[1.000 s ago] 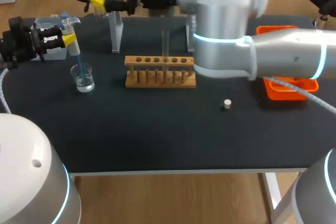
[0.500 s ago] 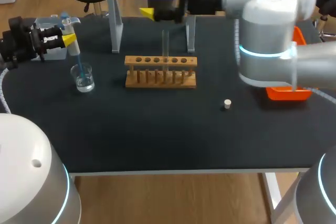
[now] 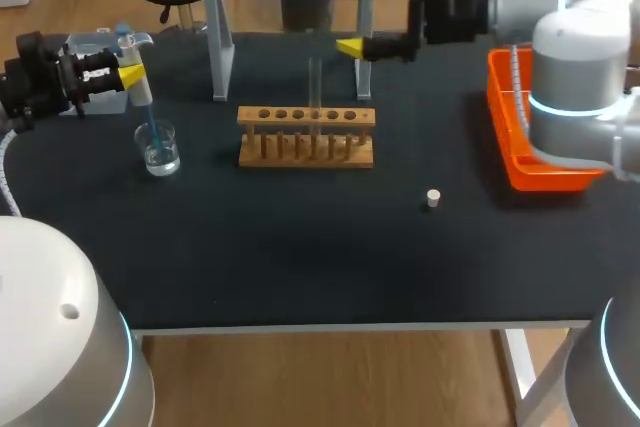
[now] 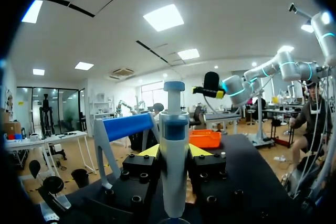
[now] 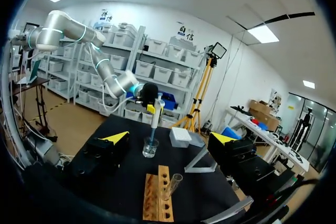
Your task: Invert the test tube, pick up the pipette, mount the tip to pipette, aspirate from beaker and dispense into the tube, eject the tip, return the pipette, and cap with the stopper.
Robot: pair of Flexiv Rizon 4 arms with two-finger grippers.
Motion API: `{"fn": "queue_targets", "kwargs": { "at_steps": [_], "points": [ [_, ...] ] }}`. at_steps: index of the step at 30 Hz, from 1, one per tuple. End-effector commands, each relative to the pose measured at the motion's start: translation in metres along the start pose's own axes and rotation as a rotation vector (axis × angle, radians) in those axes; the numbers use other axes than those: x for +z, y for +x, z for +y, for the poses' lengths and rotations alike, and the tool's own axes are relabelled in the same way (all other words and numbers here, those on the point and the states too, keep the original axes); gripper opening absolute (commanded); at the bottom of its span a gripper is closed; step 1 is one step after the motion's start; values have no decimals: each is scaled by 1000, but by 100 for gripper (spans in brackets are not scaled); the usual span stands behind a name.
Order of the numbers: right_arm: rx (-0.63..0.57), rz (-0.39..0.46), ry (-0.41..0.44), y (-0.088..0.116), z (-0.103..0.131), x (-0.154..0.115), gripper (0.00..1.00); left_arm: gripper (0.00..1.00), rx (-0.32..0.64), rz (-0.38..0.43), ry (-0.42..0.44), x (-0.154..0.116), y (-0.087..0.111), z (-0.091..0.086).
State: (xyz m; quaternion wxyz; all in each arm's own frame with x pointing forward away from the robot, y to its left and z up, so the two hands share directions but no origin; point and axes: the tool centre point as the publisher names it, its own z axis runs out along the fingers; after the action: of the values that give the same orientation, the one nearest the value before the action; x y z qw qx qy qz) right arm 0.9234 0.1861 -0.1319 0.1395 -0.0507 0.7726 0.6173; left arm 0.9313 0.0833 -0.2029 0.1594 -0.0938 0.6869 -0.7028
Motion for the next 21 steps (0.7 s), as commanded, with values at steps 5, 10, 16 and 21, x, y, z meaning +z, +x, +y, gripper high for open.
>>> {"fn": "queue_targets", "kwargs": {
  "at_steps": [5,10,16,21],
  "points": [
    [19,122,22,2,-34,-6,100,0,1,-2,-1,0,1,-1],
    [28,133,50,4,-58,6,100,0,1,-2,-1,0,1,-1],
    [54,128,56,2,-79,17,100,0,1,-2,-1,0,1,-1],
    [62,132,77,1,-93,26,100,0,1,-2,-1,0,1,-1]
  ]
}}
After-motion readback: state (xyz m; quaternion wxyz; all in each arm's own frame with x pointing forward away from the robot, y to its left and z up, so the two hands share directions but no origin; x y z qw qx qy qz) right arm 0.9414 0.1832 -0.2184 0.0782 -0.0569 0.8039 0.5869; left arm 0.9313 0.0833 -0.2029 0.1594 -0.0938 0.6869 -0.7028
